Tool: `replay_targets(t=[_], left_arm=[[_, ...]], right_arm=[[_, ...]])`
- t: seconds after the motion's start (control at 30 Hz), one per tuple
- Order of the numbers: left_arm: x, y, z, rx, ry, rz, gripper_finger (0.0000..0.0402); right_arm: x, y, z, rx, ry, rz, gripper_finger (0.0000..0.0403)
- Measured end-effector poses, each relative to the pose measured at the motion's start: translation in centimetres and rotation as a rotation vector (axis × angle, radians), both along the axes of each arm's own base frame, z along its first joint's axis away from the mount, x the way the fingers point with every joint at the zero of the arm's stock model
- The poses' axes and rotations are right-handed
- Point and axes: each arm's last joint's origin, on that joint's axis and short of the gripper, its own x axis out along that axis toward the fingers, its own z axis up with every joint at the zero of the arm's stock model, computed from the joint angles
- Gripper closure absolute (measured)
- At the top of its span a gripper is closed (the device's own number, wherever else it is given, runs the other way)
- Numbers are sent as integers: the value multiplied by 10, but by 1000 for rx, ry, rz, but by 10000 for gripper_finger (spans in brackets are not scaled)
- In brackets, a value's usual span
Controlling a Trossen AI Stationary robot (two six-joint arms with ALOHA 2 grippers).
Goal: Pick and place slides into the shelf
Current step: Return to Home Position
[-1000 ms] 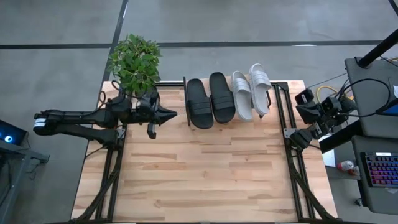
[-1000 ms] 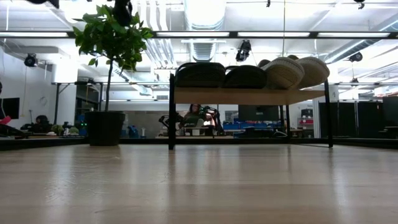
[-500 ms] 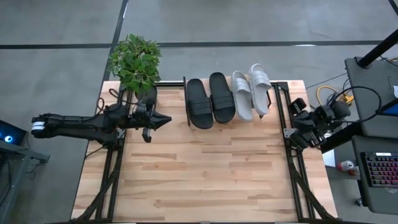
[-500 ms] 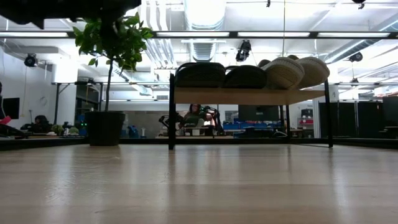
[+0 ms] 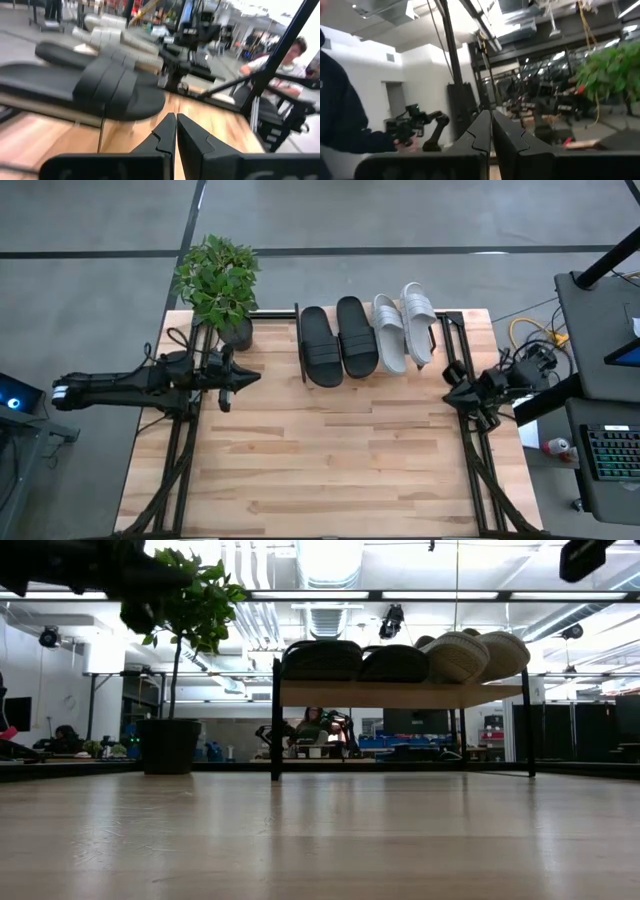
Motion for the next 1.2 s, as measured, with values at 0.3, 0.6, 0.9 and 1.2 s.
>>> replay_targets(t=[0.3,0.6,0.9,1.2], left_arm=[[-24,-1,-14,-9,133,29,402],[-44,-2,-22,-1,49,60,402],[-35,-1,-56,7,-112,67,402],[-28,0,-78,8,-155,68,402]], right_arm=[[6,5,-18,-29,111,42,395],[7,5,-21,-11,138,41,395],[7,5,-22,3,144,21,395],[10,7,-35,4,284,41,395]])
